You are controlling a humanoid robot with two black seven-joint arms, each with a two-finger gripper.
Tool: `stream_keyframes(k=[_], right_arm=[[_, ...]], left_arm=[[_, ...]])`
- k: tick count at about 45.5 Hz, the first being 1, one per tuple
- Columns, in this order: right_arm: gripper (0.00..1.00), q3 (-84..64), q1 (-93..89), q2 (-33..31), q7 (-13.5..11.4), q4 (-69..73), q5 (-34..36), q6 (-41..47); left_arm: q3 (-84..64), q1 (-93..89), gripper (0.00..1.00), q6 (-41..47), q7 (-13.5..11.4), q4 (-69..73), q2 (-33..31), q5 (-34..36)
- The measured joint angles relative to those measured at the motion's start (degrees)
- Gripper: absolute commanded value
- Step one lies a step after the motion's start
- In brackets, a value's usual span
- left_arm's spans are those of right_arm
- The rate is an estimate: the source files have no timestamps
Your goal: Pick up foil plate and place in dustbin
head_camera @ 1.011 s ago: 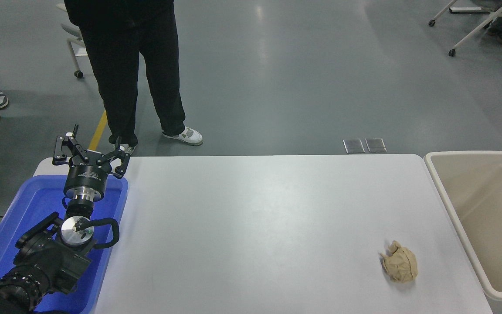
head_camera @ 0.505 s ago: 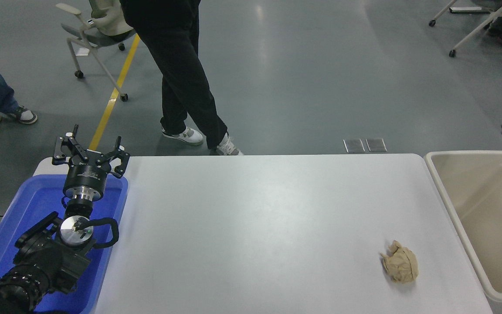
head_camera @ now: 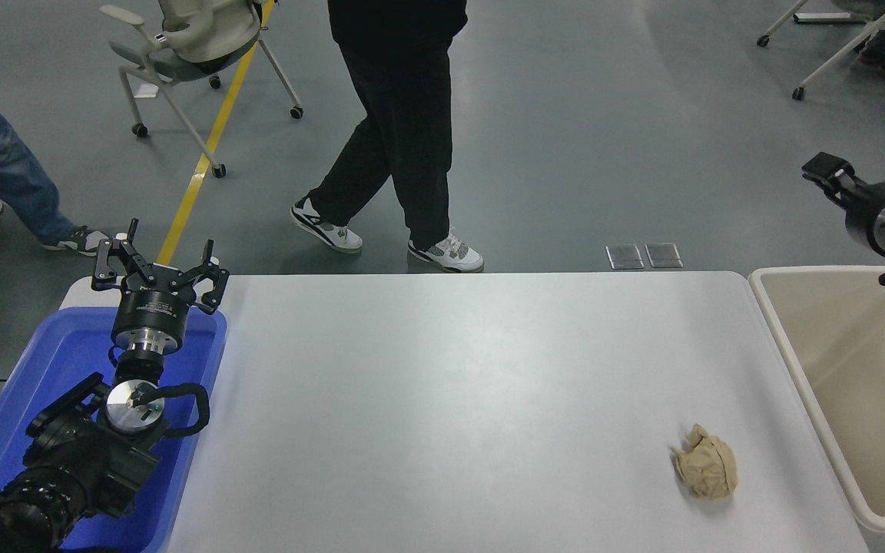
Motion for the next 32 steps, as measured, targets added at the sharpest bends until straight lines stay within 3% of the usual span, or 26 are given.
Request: stream_keyframes(k=[17, 32], right_arm=[[1.0, -19.3, 15.42, -0.57, -0.47, 10.55, -3.13, 2.76], [1.0, -30.93, 27.9, 3.83, -0.43, 16.08, -3.16, 11.36]], left_arm=[[0.0, 0.0, 0.99, 0.0, -0.03, 0.0, 0.01, 0.01], [0.0, -0.01, 0.99, 0.01, -0.03, 0.0, 0.01, -0.01]])
